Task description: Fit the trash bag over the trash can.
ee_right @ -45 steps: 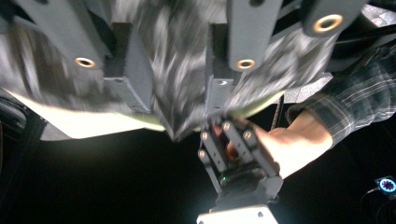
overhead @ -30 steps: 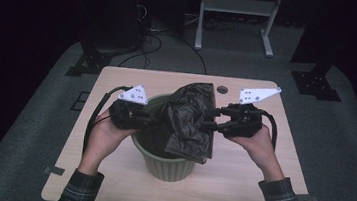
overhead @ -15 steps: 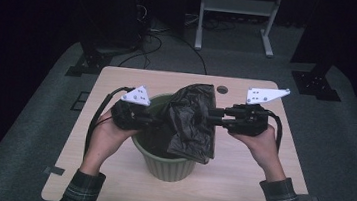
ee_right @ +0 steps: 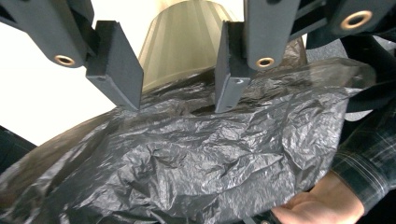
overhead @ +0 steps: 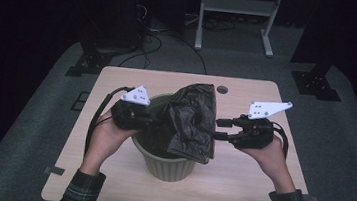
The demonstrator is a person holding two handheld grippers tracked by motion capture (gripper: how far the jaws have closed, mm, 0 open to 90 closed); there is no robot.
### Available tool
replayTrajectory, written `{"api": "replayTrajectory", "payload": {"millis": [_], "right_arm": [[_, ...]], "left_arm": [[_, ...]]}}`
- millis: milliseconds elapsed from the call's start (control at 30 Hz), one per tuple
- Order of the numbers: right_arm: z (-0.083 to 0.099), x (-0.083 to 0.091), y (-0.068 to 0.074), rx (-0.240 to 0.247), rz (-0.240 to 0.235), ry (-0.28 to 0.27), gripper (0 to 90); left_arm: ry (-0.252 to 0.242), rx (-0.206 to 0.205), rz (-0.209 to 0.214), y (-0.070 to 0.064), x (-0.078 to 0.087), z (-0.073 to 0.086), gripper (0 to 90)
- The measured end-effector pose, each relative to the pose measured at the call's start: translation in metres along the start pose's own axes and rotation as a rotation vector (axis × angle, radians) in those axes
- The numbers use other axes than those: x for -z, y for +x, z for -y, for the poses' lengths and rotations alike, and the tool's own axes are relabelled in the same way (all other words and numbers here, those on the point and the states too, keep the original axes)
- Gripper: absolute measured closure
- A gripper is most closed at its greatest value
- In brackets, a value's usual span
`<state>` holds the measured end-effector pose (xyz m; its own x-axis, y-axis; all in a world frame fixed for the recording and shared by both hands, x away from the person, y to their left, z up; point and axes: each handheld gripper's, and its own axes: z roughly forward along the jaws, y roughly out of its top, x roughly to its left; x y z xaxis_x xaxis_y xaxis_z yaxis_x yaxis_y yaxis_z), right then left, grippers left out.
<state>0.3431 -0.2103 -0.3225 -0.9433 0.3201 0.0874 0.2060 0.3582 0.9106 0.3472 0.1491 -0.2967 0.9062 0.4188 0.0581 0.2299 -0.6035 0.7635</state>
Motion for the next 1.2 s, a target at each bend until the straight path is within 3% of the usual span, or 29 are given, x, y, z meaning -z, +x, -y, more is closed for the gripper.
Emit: {"api": "replayTrajectory", "payload": {"millis": [300, 467, 900, 1067, 1200], "right_arm": [[-0.006, -0.005, 0.002, 0.006, -0.011, -0.027, 50.4], [-0.019, -0.013, 0.003, 0.018, -0.028, -0.046, 51.0], [-0.064, -0.065, 0.002, 0.024, -0.062, -0.069, 53.6], [-0.082, -0.089, 0.004, 0.04, -0.031, -0.021, 53.6], [-0.085, -0.098, 0.004, 0.037, -0.022, -0.018, 53.4]], "left_arm": [[0.007, -0.005, 0.004, 0.0, -0.003, -0.001, 84.2], [0.016, -0.019, 0.016, -0.004, -0.008, -0.005, 84.1], [0.054, -0.074, 0.02, -0.012, -0.018, -0.008, 82.4], [0.047, -0.088, 0.03, -0.015, -0.021, -0.009, 81.9], [0.036, -0.091, 0.029, -0.017, -0.021, -0.007, 78.0]]}}
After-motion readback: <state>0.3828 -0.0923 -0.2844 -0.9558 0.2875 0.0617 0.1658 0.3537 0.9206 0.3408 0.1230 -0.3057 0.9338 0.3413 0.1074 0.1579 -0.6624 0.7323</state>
